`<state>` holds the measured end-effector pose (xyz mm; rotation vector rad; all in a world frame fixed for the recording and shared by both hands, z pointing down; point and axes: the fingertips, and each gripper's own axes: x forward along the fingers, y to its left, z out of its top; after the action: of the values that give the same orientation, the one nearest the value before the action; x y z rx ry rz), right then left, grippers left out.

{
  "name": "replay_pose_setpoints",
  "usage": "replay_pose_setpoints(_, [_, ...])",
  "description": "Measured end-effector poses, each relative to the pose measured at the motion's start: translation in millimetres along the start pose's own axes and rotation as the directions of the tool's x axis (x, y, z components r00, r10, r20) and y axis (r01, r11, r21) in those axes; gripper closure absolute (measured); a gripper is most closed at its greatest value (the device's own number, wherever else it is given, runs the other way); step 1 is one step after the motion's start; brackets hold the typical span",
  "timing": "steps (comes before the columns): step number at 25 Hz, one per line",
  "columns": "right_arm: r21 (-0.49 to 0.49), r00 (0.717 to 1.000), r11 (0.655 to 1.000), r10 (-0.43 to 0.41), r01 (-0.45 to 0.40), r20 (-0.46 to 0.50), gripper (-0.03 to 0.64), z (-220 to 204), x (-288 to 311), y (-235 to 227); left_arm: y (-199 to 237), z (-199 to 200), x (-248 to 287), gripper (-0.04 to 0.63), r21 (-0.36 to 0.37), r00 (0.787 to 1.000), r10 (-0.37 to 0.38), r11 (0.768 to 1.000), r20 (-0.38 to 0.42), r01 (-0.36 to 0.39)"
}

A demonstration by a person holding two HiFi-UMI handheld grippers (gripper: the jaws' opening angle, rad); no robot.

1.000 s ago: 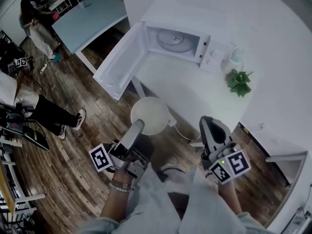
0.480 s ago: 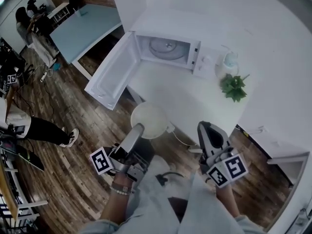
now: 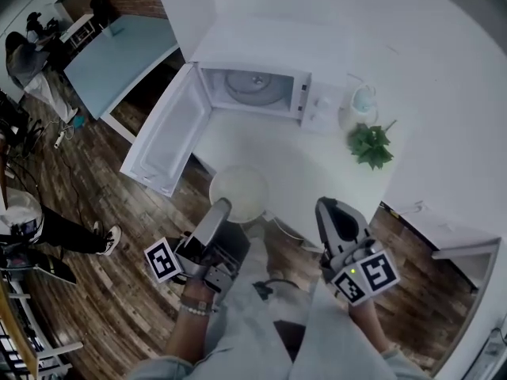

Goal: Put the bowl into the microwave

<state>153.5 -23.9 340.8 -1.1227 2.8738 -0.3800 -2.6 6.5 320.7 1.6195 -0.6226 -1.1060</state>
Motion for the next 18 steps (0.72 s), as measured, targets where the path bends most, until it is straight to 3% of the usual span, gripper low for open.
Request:
replay_pose_setpoints(13, [-0.072,0.996,0.993,-0.089,0.089,0.010,0.614,22.9,76.7,-33.4,28.8,64.1,64.0,0.333,-0.024,0.997,0.008,1.000,-0.083,-0.010])
replay_pose_setpoints(16, [-0.101,0.997,0.992,-0.076,0.077,0.011,0.611,26.4,96.6,-32.3,35.6,78.6,75.5,0.333,-0.033,0.996,0.006,0.999,-0.093,-0.009])
replay_pose_setpoints(18, [-0.122,0.999,0.991,-0.054,0.053,-0.001,0.571,26.9,109.9,-28.6,39.7,87.1,82.4,0.333,-0.039,0.995,0.005,0.999,-0.100,-0.009])
